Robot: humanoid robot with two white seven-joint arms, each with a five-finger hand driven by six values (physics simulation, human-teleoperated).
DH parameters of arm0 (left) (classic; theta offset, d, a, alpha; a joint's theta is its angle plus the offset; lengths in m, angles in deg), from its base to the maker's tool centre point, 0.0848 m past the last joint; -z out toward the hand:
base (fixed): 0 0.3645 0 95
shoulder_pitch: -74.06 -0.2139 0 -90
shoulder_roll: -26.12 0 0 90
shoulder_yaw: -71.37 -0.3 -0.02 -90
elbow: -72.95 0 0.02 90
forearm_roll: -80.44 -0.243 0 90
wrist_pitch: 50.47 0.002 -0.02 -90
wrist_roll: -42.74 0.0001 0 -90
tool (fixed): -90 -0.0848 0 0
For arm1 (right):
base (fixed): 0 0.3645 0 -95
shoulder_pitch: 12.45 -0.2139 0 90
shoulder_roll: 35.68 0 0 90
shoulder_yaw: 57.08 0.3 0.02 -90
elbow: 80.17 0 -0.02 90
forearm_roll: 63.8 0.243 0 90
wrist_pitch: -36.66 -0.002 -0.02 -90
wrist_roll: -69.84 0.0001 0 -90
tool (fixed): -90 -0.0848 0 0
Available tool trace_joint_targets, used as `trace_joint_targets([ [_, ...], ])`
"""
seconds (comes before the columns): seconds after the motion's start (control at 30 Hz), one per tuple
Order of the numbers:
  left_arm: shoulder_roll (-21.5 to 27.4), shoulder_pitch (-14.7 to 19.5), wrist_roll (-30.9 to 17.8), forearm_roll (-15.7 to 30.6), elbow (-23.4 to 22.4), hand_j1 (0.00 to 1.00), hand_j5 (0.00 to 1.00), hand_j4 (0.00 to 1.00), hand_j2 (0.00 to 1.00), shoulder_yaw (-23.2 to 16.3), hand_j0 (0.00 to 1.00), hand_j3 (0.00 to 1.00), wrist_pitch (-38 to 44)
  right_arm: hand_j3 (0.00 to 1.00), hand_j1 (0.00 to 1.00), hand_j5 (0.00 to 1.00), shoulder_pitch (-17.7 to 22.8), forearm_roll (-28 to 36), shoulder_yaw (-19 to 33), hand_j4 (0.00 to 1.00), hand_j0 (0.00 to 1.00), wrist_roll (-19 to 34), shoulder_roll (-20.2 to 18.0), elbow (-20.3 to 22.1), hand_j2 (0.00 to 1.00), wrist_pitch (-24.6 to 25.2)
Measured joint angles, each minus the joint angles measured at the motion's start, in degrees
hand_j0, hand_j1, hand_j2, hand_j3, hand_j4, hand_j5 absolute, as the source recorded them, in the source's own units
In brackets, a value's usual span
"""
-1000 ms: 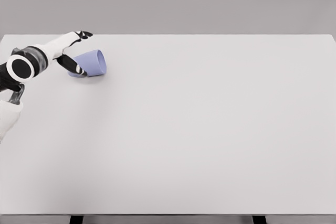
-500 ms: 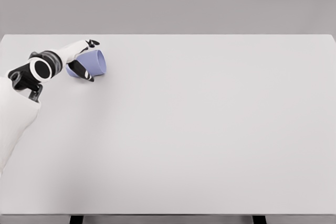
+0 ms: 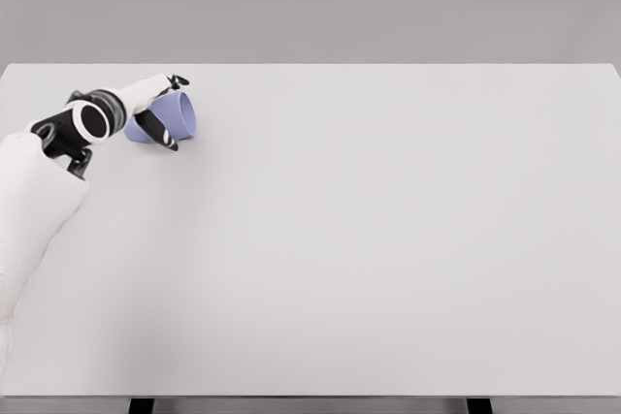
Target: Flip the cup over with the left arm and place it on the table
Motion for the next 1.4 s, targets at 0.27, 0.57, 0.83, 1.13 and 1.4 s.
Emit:
trace_joint_targets([
  [0.27, -0.37, 0.79, 0.0, -0.29, -2.2, 0.96, 0.96, 0.96, 0.96, -0.39, 0.96, 0.96, -0.52, 1.0, 1.0, 1.0, 0.0, 0.0, 0.0, 1.0, 1.0, 0.0, 0.0, 0.0, 1.0, 0.0],
  [0.57, -0.48, 0.97, 0.01, -0.49, -3.51, 0.78, 0.78, 0.78, 0.78, -0.33, 0.78, 0.78, -0.66, 1.0, 1.0, 1.0, 0.0, 0.0, -0.03, 1.0, 1.0, 0.0, 0.0, 0.0, 1.0, 0.0],
  [0.83, -0.48, 1.06, -0.18, -0.55, -3.81, 0.6, 0.6, 0.6, 0.6, -0.16, 0.6, 0.6, -0.96, 1.0, 1.0, 1.0, 0.0, 0.0, -0.03, 1.0, 1.0, 0.0, 0.0, 0.0, 1.0, 0.0],
  [1.13, -0.34, 2.2, -0.17, 2.09, -3.41, 0.54, 0.54, 0.54, 0.54, 1.47, 0.54, 0.54, -0.42, 1.0, 1.0, 1.0, 0.0, 0.0, 0.01, 1.0, 1.0, 0.0, 0.0, 0.0, 1.0, 0.0],
  [1.4, -0.02, 1.41, -0.02, 6.37, -0.82, 0.54, 0.54, 0.54, 0.54, 7.72, 0.54, 0.54, -0.89, 1.0, 1.0, 1.0, 0.0, 0.0, 0.0, 1.0, 1.0, 0.0, 0.0, 0.0, 1.0, 0.0],
])
